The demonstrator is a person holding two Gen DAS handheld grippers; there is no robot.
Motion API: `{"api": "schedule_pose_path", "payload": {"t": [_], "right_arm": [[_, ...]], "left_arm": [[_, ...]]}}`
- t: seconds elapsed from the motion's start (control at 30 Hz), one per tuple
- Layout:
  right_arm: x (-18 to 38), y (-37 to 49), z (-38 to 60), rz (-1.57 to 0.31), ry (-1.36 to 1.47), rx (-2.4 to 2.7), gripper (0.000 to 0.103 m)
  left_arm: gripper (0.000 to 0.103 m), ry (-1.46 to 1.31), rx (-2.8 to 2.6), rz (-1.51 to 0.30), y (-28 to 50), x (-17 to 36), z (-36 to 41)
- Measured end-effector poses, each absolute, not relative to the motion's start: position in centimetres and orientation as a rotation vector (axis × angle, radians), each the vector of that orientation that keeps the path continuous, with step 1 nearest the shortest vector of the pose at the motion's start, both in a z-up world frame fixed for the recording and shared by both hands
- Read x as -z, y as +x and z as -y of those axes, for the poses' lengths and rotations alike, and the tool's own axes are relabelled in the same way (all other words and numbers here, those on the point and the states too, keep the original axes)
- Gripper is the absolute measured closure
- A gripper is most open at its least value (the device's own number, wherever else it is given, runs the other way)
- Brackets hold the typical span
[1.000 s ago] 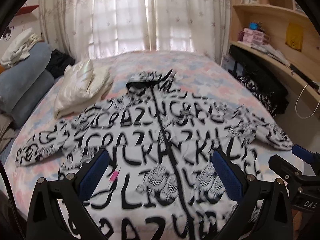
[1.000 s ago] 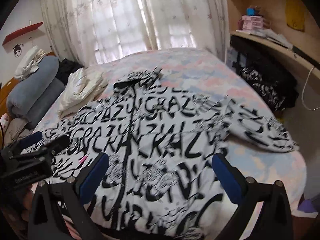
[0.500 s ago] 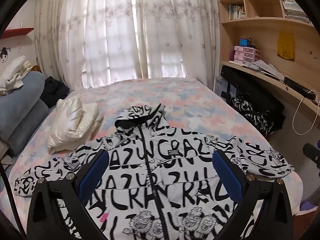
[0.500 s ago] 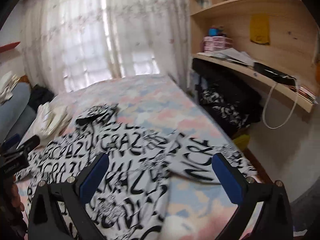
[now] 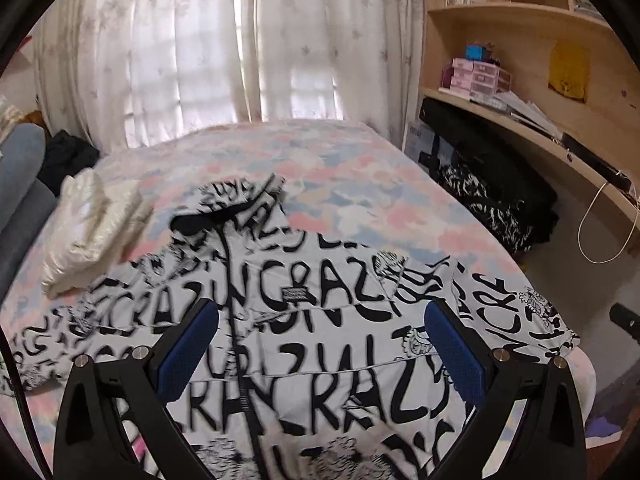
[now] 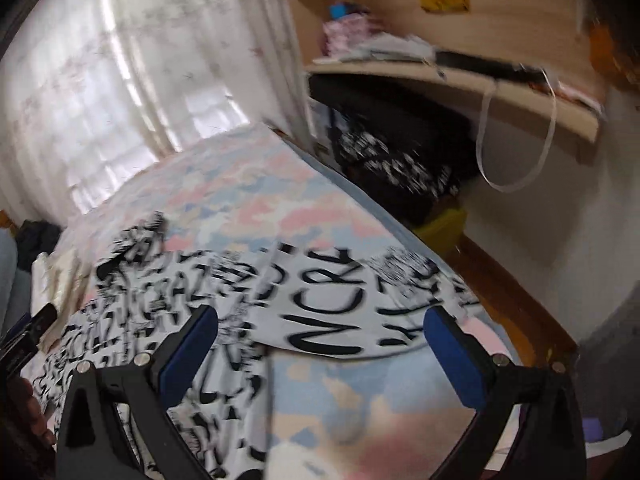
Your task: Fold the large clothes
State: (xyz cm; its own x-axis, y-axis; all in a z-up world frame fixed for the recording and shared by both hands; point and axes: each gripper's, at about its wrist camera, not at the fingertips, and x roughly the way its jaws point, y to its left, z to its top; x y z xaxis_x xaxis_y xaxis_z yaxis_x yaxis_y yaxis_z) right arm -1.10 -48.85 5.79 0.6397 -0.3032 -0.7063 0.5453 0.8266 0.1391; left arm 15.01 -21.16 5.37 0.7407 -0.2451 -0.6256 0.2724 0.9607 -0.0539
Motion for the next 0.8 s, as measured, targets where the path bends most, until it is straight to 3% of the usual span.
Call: {"api": "schedule_pose_path", "payload": {"t": [0.27, 0.4, 0.67, 0.77, 0.8], "right_arm": [[1.4, -3.2, 58.3, -0.805, 0.692, 0.636, 0.001], [5.5, -3.7, 61.4, -0.81, 0.895, 0.625, 0.013], [9.9, -1.4, 63.7, -0.803, 0.992, 0.66, 0.02], [10.5, 0.0, 64.3, -0.815, 0.985, 0.662, 0.04], [10.9, 0.5, 64.4, -0.84, 0.98, 0.665, 0.054]], "left_arm": [[0.001, 0.002, 0.296, -0.802, 18.6, 0.7, 24.8], [0.001, 0.015, 0.283, -0.847, 19.9, 3.3, 26.1], [0.001, 0.031, 0.275, -0.897, 21.6, 6.1, 28.2], [0.006, 0.045, 0.271, -0.91, 22.1, 6.5, 29.1], [0.008, 0.049, 0.273, -0.917, 22.2, 6.6, 29.3]]}}
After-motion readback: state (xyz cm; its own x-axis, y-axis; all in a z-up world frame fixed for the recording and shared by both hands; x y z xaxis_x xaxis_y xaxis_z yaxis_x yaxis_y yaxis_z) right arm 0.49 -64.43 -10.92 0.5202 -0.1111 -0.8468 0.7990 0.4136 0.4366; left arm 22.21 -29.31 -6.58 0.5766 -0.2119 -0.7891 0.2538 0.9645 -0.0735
